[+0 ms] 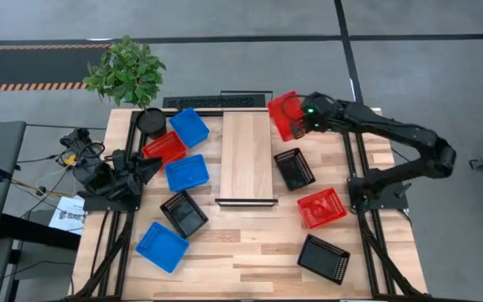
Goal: Stack baskets on shelf by color
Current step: Put the top right red bin on the shelf
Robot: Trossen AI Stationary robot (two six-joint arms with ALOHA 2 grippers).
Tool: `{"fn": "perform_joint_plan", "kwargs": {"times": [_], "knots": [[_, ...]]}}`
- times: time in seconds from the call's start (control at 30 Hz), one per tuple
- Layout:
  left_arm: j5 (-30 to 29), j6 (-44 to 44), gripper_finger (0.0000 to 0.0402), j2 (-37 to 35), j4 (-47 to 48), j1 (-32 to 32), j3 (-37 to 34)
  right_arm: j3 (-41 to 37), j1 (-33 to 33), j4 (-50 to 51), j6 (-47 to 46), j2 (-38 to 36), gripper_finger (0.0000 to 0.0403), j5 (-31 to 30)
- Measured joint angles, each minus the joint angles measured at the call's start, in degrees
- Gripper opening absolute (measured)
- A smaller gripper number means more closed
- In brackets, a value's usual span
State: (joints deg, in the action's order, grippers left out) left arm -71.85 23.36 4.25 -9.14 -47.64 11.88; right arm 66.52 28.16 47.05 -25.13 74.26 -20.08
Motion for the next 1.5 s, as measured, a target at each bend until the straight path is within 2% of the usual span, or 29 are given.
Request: {"fn": "perform_joint_plan", "kwargs": {"times": [0.2,0.47,0.63,0.9,1.03,1.2,1.37,1.5], "knots": [[0.6,0.0,0.0167,0.0,0.9,0.0,0.0,9.4,-4.6,1.2,10.9,11.6,0.0005,0.6],[1.1,0.0,0.0167,0.0,1.1,0.0,0.0,22.7,-5.2,5.0,24.6,25.6,0.0005,5.2],[1.1,0.0,0.0167,0.0,1.5,0.0,0.0,26.8,-4.5,5.6,32.3,31.5,0.0011,6.8],[1.1,0.0,0.0167,0.0,2.0,0.0,0.0,29.3,-2.7,5.5,37.7,38.6,0.0022,9.7],[0.8,0.0,0.0167,0.0,2.2,0.0,0.0,29.6,-2.6,4.7,39.4,40.5,0.0058,9.7],[-0.1,0.0,0.0167,0.0,2.2,0.0,0.0,29.5,-2.1,2.6,40.6,40.2,0.0131,9.6],[-0.9,-0.2,0.0167,0.0,2.2,0.0,0.0,30.2,-2.1,1.5,40.3,36.8,0.0207,7.2],[-0.8,-0.2,0.0167,0.0,2.4,0.0,0.0,31.8,-2.7,3.3,38.3,33.8,0.0233,6.8]]}}
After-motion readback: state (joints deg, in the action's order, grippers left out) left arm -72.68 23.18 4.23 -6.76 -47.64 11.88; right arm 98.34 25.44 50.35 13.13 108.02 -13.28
